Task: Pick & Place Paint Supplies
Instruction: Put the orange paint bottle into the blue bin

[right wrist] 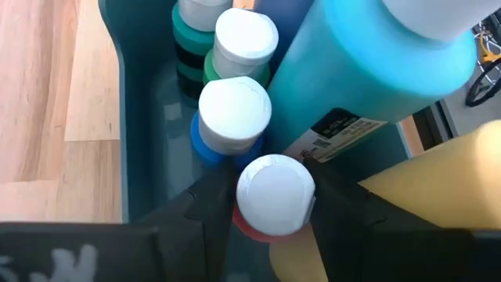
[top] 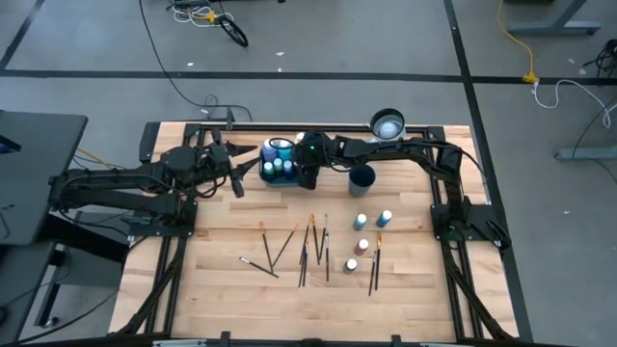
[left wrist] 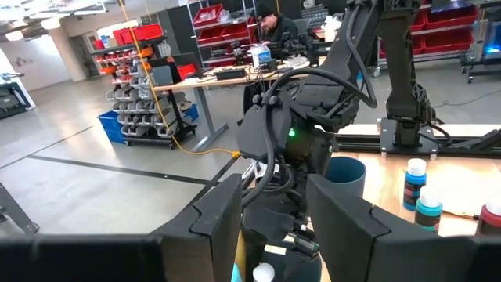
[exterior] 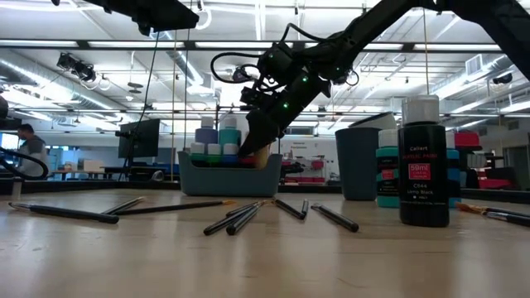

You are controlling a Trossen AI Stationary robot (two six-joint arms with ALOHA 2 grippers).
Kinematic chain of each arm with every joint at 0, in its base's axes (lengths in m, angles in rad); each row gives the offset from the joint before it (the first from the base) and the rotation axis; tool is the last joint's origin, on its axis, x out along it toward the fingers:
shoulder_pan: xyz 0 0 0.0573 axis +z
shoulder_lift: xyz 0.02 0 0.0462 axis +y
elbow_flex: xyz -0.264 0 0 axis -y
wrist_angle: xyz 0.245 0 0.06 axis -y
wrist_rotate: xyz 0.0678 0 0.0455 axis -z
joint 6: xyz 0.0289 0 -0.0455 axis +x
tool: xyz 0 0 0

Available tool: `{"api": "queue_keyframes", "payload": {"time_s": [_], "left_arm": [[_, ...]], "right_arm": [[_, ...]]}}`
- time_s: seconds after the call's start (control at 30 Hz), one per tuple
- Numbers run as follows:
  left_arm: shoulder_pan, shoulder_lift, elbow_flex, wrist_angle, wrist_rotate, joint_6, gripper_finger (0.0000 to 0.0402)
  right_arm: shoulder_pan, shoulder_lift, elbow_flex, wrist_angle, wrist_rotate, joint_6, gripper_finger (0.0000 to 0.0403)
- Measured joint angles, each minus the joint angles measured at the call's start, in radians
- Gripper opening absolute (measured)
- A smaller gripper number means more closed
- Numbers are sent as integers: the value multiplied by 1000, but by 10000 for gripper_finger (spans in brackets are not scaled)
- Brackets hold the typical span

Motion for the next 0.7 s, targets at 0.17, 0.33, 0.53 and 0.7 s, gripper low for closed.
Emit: {"api": "queue_keyframes", "payload": {"time_s": [0.17, 0.33, 0.53, 0.7], "left_arm": [[0, 0, 0, 0, 0, 0, 153], [0, 0, 0, 0, 0, 0, 153], [0, 0, 0, -1, 0, 0, 153], [0, 0, 0, -1, 0, 0, 153]], "right_arm": [[8, 0, 0, 1, 1, 16, 160], [14, 0, 0, -6, -1, 26, 182], [32, -3, -1, -18, 107, 7, 209], [57, -23, -2, -35, 180, -61, 214]]}}
